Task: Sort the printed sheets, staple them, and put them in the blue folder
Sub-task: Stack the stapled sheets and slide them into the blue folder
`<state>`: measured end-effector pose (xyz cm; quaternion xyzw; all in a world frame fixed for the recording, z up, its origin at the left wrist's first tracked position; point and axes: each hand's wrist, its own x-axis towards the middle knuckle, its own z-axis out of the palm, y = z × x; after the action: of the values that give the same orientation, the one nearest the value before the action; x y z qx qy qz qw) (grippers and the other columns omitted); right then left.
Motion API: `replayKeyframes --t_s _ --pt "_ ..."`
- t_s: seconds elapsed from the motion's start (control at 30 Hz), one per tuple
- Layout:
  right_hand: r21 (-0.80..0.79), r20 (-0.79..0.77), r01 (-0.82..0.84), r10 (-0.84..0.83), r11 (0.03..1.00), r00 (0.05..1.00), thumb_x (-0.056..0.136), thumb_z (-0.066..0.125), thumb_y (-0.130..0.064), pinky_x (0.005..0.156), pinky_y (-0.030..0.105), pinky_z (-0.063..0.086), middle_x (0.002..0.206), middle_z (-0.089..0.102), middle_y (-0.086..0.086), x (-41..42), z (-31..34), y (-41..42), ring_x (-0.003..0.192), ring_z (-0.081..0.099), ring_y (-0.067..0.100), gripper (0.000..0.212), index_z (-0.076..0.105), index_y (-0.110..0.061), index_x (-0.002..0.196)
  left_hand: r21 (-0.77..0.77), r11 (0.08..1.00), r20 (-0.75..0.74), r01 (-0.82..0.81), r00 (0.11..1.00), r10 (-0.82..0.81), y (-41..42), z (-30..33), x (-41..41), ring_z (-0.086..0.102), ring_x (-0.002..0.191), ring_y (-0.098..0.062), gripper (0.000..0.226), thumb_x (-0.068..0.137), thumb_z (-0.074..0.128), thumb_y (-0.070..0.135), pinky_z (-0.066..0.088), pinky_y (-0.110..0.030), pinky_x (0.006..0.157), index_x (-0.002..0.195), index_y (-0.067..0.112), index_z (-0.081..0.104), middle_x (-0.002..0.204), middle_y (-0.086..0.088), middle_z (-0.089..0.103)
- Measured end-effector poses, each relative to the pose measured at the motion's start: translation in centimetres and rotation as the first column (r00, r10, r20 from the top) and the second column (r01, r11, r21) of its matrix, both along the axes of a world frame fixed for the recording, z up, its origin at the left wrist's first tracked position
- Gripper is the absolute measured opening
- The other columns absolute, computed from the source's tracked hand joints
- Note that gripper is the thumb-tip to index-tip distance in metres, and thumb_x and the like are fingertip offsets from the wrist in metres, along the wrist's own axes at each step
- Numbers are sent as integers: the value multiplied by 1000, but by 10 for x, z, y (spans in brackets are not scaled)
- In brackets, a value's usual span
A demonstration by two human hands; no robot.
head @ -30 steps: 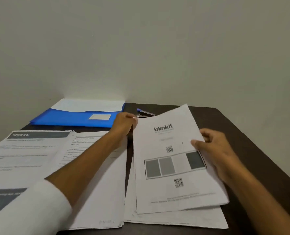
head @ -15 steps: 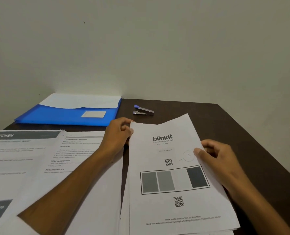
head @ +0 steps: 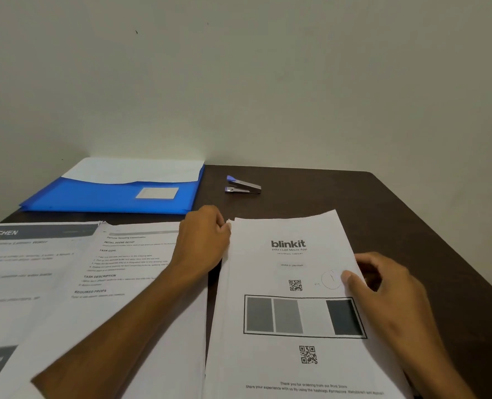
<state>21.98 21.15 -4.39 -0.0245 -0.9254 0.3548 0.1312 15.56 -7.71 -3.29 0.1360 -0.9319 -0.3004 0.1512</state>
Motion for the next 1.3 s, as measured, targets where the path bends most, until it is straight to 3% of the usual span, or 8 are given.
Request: replayKeyframes --t_s 0.1,0.2,0.33,0.5,0.77,0.97,1.1,1.3 --pt "216 81 6 -24 976 996 98 67 -40 88 34 45 128 61 3 7 4 -6 111 54 18 42 64 -21 136 -70 998 105 -4 994 12 7 6 5 52 74 -14 24 105 61 37 43 -28 77 97 15 58 76 2 51" --pt "241 147 -7 -29 970 989 99 65 -43 88 31 45 125 56 2 14 9 -12 112 54 18 47 59 -20 139 -128 991 156 25 988 -5 16 10 10 53 78 -14 26 105 60 41 43 -30 75 97 18 52 77 3 48" --pt "150 192 -6 -23 989 981 97 70 -40 74 28 44 116 60 0 12 11 -18 100 59 17 39 61 -19 129 -96 994 203 53 979 -33 24 10 11 47 70 -13 28 104 61 41 40 -29 72 93 20 47 79 3 47" --pt "17 171 100 -101 995 980 95 71 -33 63 32 47 98 68 0 8 11 -18 85 64 17 16 62 -20 98 157 988 230 -7 973 -30 16 12 -1 52 69 -15 26 101 69 24 41 -26 63 83 13 54 77 -5 52" --pt "-164 115 113 -95 980 989 102 61 -22 57 29 42 95 65 4 26 21 -26 79 61 16 10 56 -17 96 424 886 -22 187 980 -197 37 32 20 60 88 -14 15 105 59 20 51 -28 76 93 13 65 92 -1 64" --pt "-147 -99 26 -41 989 994 104 60 -20 60 26 41 103 64 4 30 86 -31 79 60 17 16 54 -12 117 501 845 -264 189 963 -59 39 77 30 49 61 -11 37 106 57 25 43 -24 62 71 16 52 67 -1 52" --pt "-349 -172 -162 107 923 979 99 68 -21 90 51 59 112 75 2 24 123 -60 100 72 29 24 62 -18 122 574 801 -354 167 933 60 -14 112 28 62 67 -22 27 99 68 22 50 -32 67 78 4 69 74 -5 66" --pt "-456 -41 -386 414 802 909 96 68 -4 88 42 63 109 80 -6 28 93 -141 96 78 16 23 69 -19 114 482 876 -283 10 948 145 -124 99 47 60 70 -21 31 91 75 23 52 -33 75 74 0 66 74 -10 67"
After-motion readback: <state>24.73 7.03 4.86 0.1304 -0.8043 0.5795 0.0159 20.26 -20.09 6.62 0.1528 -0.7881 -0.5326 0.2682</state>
